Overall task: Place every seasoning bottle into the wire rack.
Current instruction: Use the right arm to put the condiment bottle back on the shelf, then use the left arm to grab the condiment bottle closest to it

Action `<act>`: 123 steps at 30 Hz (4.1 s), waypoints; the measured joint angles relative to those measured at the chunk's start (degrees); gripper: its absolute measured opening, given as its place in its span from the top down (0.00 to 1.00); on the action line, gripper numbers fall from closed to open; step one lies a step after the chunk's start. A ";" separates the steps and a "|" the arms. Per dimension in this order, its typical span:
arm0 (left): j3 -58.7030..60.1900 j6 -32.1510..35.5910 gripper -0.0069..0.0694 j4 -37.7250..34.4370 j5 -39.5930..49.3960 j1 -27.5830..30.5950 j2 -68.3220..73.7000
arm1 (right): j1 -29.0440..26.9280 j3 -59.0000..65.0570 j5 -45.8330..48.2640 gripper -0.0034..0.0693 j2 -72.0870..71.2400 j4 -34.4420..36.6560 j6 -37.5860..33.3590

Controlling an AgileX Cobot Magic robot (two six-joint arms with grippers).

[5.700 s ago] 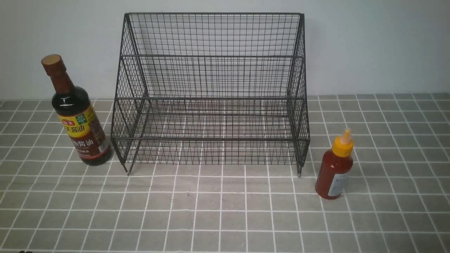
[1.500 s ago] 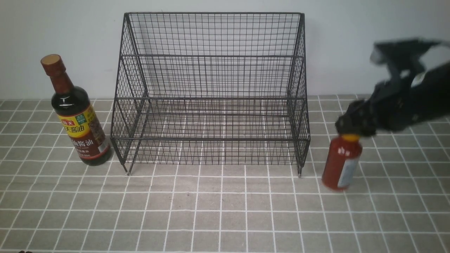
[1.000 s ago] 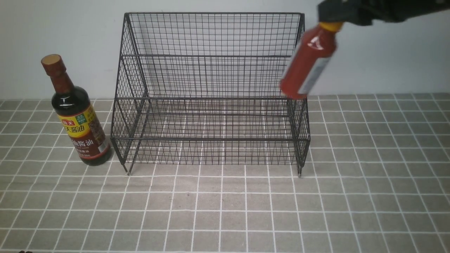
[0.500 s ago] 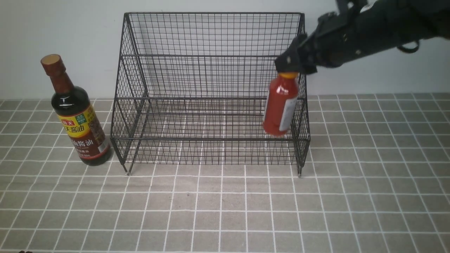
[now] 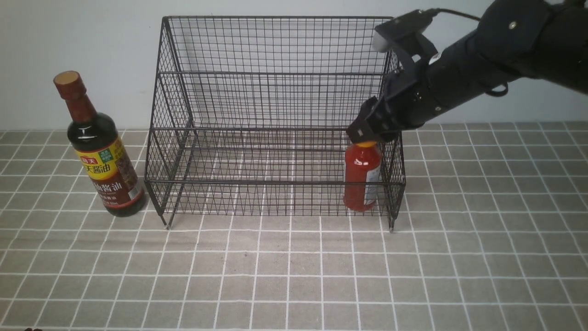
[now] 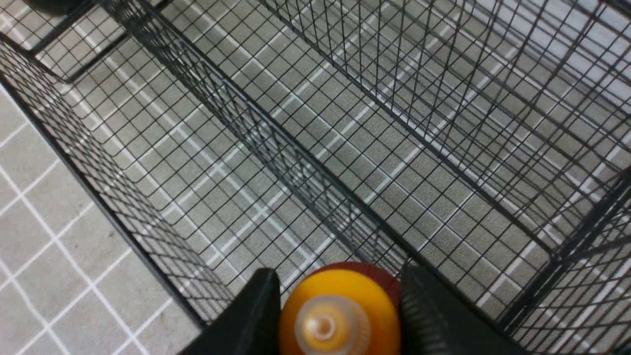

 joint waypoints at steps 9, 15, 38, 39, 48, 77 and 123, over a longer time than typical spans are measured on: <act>0.00 0.00 0.92 0.00 0.00 0.00 0.00 | 0.00 -0.04 2.67 0.39 -3.87 -1.70 1.19; 0.00 0.00 0.92 0.00 0.00 0.00 0.00 | 0.00 -0.24 5.16 0.44 -15.38 -5.04 9.83; 0.00 0.00 0.92 0.00 0.00 0.00 0.00 | 0.00 38.74 -6.93 0.97 -88.95 -32.49 47.80; 0.00 0.00 0.92 0.00 0.00 0.00 0.00 | 0.00 41.40 -8.43 0.97 -90.49 -31.71 47.80; 0.00 0.00 0.92 0.00 0.00 0.00 0.00 | 0.00 59.19 -20.84 0.97 -103.62 -26.91 47.00; 0.00 0.00 0.92 0.00 -0.04 0.00 0.00 | -20.05 89.92 -26.61 0.97 -106.52 -35.81 44.21; 0.31 -12.54 0.92 -23.11 -20.20 0.00 0.00 | -20.05 89.94 -26.91 0.97 -106.52 -35.93 44.31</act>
